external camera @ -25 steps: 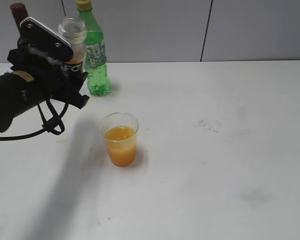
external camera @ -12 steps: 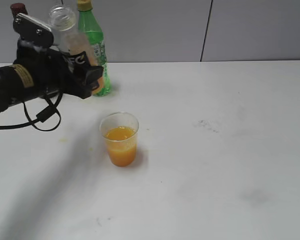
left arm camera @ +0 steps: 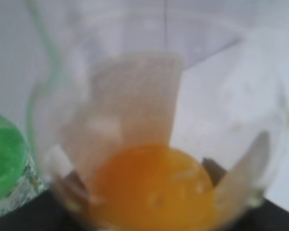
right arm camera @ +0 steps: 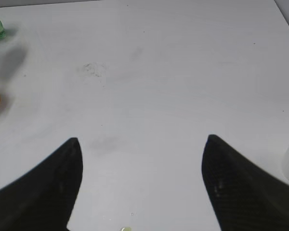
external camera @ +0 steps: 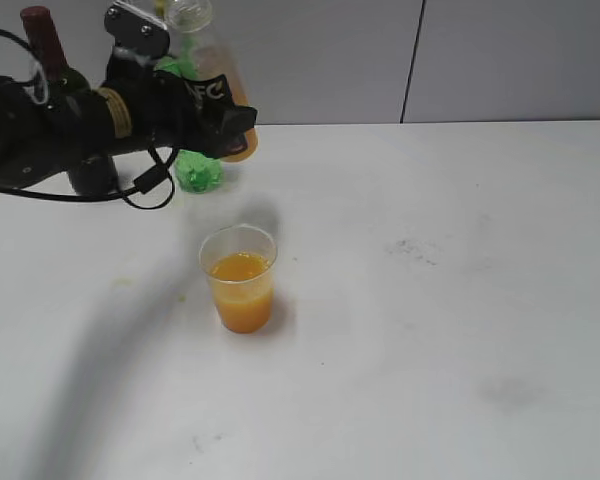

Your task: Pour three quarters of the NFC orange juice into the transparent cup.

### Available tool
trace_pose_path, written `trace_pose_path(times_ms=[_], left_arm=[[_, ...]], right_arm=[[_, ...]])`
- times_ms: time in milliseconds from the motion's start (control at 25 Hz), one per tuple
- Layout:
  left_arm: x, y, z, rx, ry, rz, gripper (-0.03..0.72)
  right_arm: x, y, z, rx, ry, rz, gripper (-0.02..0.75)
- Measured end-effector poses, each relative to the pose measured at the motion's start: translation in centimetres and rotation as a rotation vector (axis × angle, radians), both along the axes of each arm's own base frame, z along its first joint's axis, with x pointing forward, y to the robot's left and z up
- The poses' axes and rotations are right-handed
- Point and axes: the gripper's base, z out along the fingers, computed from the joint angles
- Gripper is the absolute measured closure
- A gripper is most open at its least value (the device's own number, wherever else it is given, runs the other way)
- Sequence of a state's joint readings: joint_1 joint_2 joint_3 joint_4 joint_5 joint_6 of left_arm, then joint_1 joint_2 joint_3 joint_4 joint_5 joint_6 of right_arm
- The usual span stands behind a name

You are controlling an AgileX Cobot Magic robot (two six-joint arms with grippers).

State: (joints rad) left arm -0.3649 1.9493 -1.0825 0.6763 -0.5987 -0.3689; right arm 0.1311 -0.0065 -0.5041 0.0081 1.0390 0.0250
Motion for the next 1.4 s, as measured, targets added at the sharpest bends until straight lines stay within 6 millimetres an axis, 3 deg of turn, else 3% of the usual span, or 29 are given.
trace_pose_path(times_ms=[160,640,1000,1400], left_arm=[[1.9,-1.2,-0.5,0.035,0.038,0.008,0.211],[4.4,-5.7,-3.1,0.049,0.119,0.018,0.211],[4.5,-5.8,-6.8,0.074,0.202,0.038,0.211],[4.5,-5.9,-7.2,0.074,0.209,0.037,0.188]], right_arm=[[0.0,0.0,0.0,0.000,0.000,0.000,0.147],[0.0,0.0,0.0,0.000,0.000,0.000,0.147],[0.0,0.0,0.0,0.000,0.000,0.000,0.147],[0.0,0.0,0.0,0.000,0.000,0.000,0.147]])
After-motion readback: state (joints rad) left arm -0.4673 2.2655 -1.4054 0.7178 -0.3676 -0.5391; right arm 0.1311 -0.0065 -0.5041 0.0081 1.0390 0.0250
